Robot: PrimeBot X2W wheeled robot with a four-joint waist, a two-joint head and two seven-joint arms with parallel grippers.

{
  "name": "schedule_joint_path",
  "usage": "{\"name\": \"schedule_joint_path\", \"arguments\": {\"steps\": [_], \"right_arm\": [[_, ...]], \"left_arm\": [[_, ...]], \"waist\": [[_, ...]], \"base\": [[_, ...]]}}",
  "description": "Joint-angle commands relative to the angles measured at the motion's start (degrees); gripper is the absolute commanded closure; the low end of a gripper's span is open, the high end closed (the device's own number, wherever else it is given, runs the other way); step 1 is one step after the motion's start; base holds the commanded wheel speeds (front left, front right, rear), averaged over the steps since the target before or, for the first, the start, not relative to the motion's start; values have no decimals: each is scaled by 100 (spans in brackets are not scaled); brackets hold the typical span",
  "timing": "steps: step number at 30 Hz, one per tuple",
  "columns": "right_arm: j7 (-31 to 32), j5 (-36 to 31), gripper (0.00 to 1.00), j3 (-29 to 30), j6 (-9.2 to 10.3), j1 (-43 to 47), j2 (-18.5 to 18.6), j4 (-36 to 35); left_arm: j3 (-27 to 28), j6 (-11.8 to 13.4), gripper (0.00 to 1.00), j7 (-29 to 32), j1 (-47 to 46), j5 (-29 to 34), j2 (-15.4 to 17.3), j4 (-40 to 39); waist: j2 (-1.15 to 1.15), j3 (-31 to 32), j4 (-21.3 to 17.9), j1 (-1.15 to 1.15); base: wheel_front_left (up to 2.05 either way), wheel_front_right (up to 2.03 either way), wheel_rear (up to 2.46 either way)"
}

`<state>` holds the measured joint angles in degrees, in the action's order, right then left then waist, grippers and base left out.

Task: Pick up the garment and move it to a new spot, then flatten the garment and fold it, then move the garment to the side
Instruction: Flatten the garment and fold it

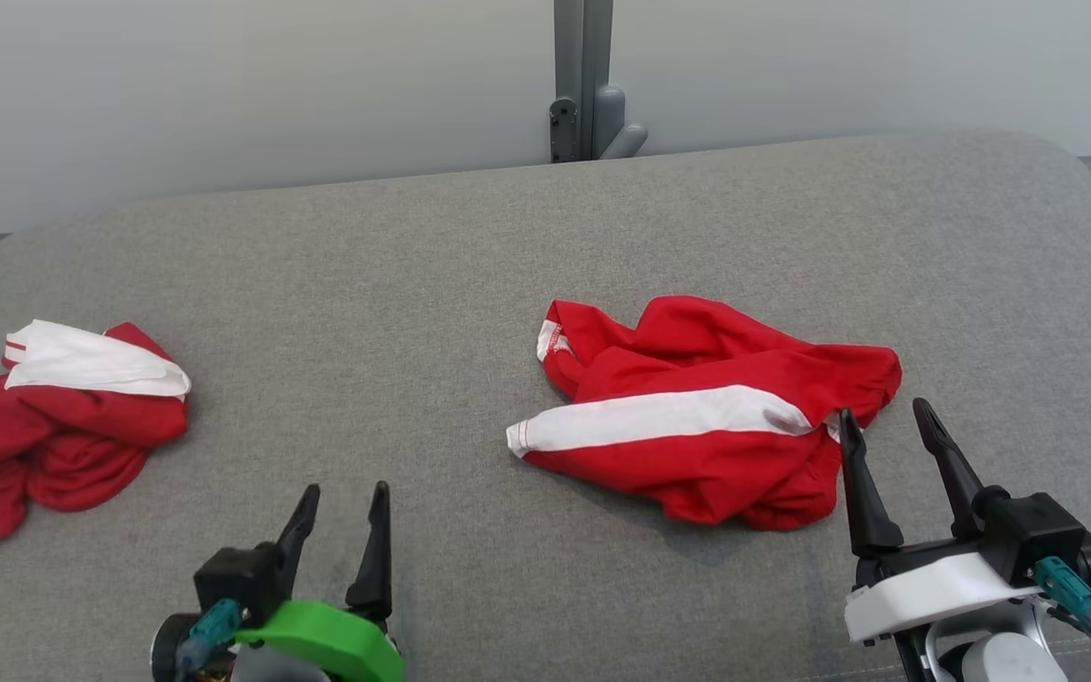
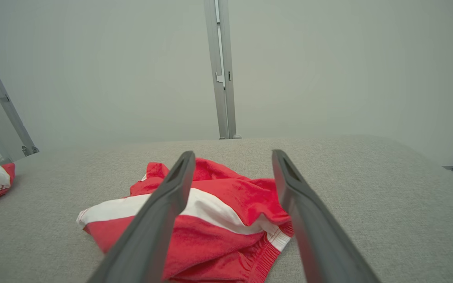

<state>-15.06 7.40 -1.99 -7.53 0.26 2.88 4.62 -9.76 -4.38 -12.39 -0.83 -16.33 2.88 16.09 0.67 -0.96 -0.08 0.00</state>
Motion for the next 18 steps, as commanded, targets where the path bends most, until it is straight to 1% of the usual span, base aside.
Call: {"name": "schedule_joint_path", "arguments": {"steps": [1,2,3,8,12,18], "right_arm": [[-17,-1,0,-1,8,-84,2,7],[-17,-6,0,-10,8,-103,2,2],[-17,-6,0,-10,8,-103,2,2],[-17,-14,0,-32,8,-204,4,-6],[-17,-2,0,-37,8,-278,4,-4],[-17,13,0,-64,8,-363,3,-18]], "left_arm": [[-100,-115,0,302,-280,-234,8,138],[-135,-148,0,443,-400,-378,10,187],[-135,-148,0,443,-400,-378,10,187],[-386,-262,0,1192,-882,-1013,7,453],[-585,-288,0,1717,-1237,-1555,6,637],[-809,-309,0,2170,-1686,-2240,6,929]], "waist": [[-67,-77,-20,0],[-67,-113,-36,0],[-67,-113,-36,0],[-67,-300,-152,0],[-67,-468,-287,0],[-67,-665,-514,0]], "base": [[0,0,0],[0,0,0],[0,0,0],[0,0,0],[0,0,0],[0,0,0]]}}
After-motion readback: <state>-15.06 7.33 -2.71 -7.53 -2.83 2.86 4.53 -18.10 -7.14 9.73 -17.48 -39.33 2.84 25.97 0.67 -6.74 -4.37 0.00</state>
